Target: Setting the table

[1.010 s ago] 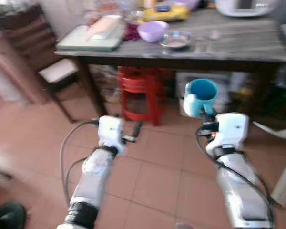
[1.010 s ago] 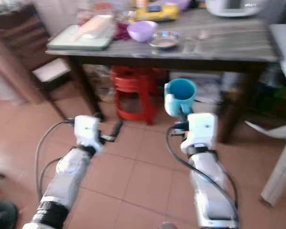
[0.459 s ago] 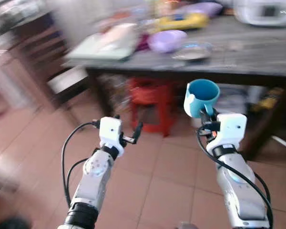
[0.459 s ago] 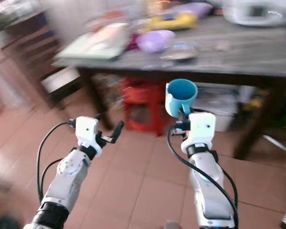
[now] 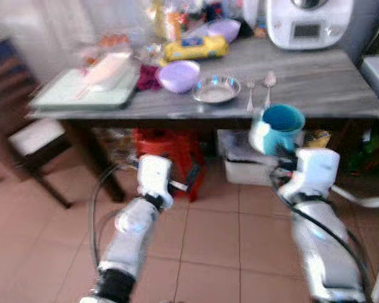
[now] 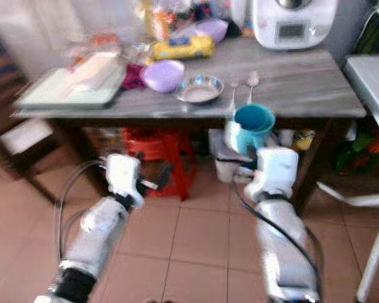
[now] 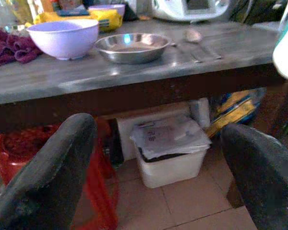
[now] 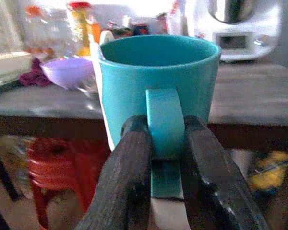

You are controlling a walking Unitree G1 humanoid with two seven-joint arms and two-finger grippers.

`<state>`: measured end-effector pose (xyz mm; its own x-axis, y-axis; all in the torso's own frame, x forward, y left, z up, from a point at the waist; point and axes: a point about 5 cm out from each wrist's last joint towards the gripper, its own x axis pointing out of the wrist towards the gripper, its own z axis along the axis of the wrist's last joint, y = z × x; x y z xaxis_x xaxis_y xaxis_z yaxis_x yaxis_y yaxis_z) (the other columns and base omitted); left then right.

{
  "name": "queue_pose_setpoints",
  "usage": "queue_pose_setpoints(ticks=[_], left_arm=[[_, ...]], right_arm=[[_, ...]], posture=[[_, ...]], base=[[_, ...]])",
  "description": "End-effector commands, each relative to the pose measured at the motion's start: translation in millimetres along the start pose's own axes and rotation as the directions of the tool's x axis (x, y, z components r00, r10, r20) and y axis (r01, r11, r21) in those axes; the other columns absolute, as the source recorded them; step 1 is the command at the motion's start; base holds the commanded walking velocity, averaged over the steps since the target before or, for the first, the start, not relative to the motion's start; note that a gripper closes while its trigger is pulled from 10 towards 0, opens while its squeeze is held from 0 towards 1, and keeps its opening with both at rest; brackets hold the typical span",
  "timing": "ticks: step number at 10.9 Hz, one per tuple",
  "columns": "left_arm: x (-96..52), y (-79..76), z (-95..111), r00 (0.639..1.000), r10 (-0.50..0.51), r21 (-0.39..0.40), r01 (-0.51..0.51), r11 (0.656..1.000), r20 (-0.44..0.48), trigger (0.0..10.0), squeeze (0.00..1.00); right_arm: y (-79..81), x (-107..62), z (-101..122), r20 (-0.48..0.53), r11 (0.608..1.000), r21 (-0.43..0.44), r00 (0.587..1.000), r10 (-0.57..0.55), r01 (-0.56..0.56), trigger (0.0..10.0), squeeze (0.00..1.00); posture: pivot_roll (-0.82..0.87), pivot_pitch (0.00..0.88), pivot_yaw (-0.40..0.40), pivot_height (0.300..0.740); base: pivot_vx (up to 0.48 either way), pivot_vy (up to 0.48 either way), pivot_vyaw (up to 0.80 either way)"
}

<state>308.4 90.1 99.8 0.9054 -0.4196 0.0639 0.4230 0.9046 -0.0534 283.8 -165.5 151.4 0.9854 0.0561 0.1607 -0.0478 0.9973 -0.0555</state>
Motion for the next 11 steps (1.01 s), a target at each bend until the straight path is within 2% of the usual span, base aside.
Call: queue_pose_setpoints(ticks=[1,6,11], left_arm=[[0.9,-2.0,-0.2,1.0,-0.013,0.0,0.013,1.0,-0.003,10.0,0.0],[0.4,-1.6,0.2,1.0,-0.011,-0.001,0.011,1.0,-0.001,10.0,0.0],[0.1,-4.3,2.4,1.0,-0.023,-0.009,0.023,1.0,0.009,10.0,0.0]], right_arm=[[-2.3,0.7,4.4,0.02,1.0,-0.002,1.0,-0.005,0.005,10.0,0.0],[-3.1,1.4,6.3,0.025,1.0,-0.003,1.0,-0.01,0.01,10.0,0.0],[-2.9,1.4,9.5,0.034,1.0,-0.004,0.999,-0.009,0.009,10.0,0.0]], posture=[[-0.18,0.061,0.126,0.74],[-0.17,0.06,0.122,0.74],[-0.18,0.061,0.121,0.74]], base=[[0.394,0.0,0.0],[0.392,0.0,0.0],[0.388,0.0,-0.2]])
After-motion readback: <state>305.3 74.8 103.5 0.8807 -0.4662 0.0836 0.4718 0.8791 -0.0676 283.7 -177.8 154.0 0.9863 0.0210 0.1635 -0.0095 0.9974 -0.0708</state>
